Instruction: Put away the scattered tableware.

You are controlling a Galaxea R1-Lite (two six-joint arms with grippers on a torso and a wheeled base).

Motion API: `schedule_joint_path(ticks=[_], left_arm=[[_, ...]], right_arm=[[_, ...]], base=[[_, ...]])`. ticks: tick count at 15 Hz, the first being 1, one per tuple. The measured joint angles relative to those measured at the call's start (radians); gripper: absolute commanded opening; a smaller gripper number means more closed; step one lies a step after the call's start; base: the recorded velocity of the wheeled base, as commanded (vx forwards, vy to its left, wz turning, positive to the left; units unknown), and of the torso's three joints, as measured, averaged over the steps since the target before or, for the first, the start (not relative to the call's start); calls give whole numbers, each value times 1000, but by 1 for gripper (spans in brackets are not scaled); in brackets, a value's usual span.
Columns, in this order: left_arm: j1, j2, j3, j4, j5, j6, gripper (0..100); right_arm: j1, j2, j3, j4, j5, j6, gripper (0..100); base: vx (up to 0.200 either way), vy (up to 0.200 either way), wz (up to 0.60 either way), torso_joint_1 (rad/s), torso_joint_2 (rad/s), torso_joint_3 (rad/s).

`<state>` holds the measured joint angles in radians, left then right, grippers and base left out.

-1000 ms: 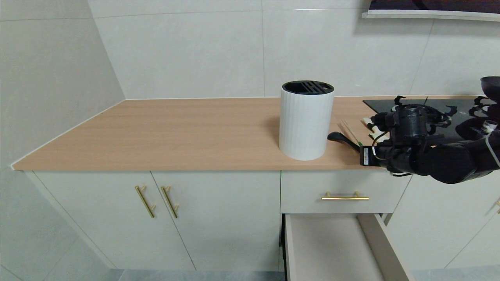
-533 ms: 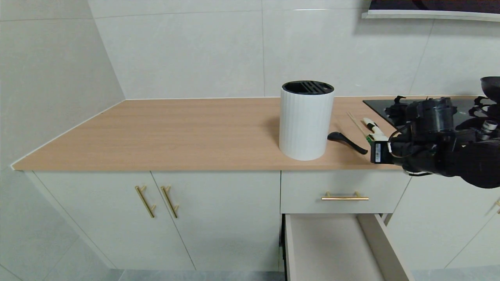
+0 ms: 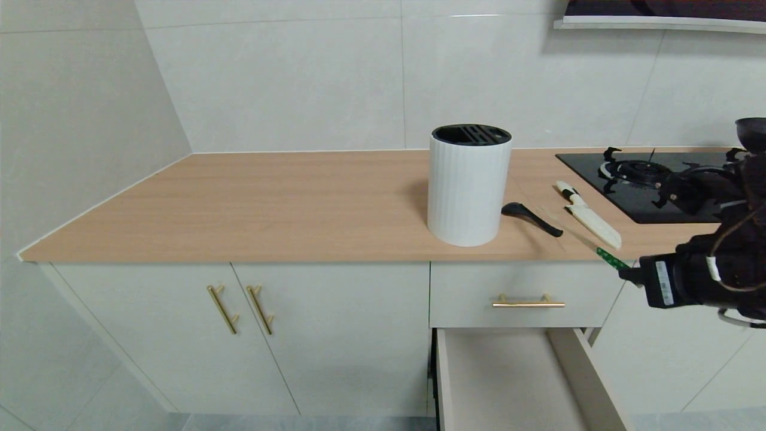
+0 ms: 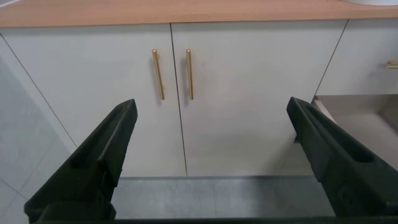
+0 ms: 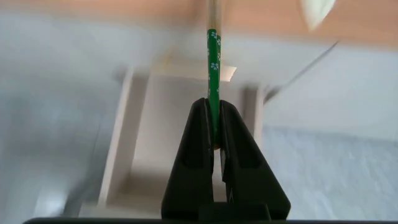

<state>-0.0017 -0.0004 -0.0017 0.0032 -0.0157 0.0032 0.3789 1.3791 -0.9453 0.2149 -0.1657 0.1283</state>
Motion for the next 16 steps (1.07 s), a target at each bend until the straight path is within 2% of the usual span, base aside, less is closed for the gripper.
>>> schedule_joint_path(ticks=[2,4,8,12,16], left_arm=[[0,0,0,0,-1,0,100],[0,0,0,0,0,0,100],[0,0,0,0,0,0,100],[0,0,0,0,0,0,100],[0,0,0,0,0,0,100]], right_arm=[[17,-62,-10,141,82,-14,0],[28,-96,-27,224,155,-44,0],[83,-114,-5,241,231,-63,0],[141,-79,30,237,232,-68,0],[151,-34,47,230,225,-68,0]], base=[[0,0,0,0,0,0],[0,0,0,0,0,0],[0,0,0,0,0,0],[0,0,0,0,0,0],[0,0,0,0,0,0]])
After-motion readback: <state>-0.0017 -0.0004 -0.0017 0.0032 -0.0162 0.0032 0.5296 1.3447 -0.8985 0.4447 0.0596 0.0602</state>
